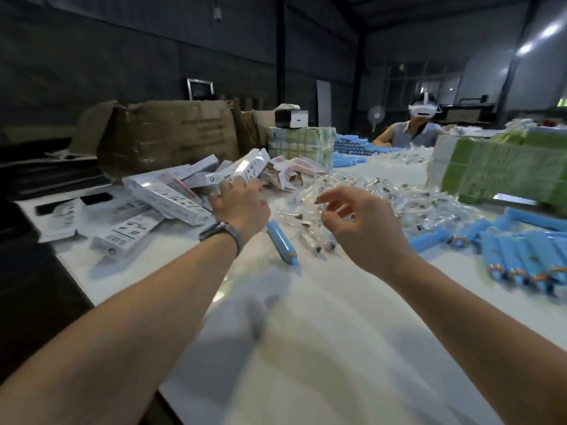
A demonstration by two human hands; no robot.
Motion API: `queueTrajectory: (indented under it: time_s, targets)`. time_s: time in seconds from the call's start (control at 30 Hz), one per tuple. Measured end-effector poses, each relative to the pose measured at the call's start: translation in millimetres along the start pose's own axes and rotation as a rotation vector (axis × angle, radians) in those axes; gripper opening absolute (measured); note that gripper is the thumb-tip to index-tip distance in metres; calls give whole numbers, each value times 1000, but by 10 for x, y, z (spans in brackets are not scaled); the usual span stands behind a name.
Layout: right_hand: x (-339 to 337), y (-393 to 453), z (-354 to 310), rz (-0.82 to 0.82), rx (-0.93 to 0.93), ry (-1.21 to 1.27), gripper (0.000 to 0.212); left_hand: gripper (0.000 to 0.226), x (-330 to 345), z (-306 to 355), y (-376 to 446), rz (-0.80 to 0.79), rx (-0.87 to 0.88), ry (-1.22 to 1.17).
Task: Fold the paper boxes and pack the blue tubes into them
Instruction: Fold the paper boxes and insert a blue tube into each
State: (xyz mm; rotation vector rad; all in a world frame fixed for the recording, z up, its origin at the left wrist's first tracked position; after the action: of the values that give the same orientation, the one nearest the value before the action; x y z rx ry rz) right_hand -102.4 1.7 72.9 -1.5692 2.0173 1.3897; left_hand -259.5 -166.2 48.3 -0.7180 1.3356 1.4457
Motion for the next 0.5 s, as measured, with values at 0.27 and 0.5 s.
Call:
queueTrajectory:
  time_s: [0.27,0.5]
  targets:
    - [18,-15,-43,-23,-23,27,21,42,386,-1033,256,-281,-235,199]
    - [7,-67,6,-16,-2,-7,22,32,311,-1132,213,-138,-295,-111]
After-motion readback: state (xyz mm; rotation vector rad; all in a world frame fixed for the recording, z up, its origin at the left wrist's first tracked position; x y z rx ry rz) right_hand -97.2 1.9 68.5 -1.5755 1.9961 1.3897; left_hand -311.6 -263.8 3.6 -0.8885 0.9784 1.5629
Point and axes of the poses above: each hand's wrist, its own y-axis towards the middle knuckle, its own x-axis out of the palm, z = x × y, the point moved 6 cm from there along y, towards the middle knuckle, and after that the axes turned 11 degrees about -z, right-handed, at the moved point
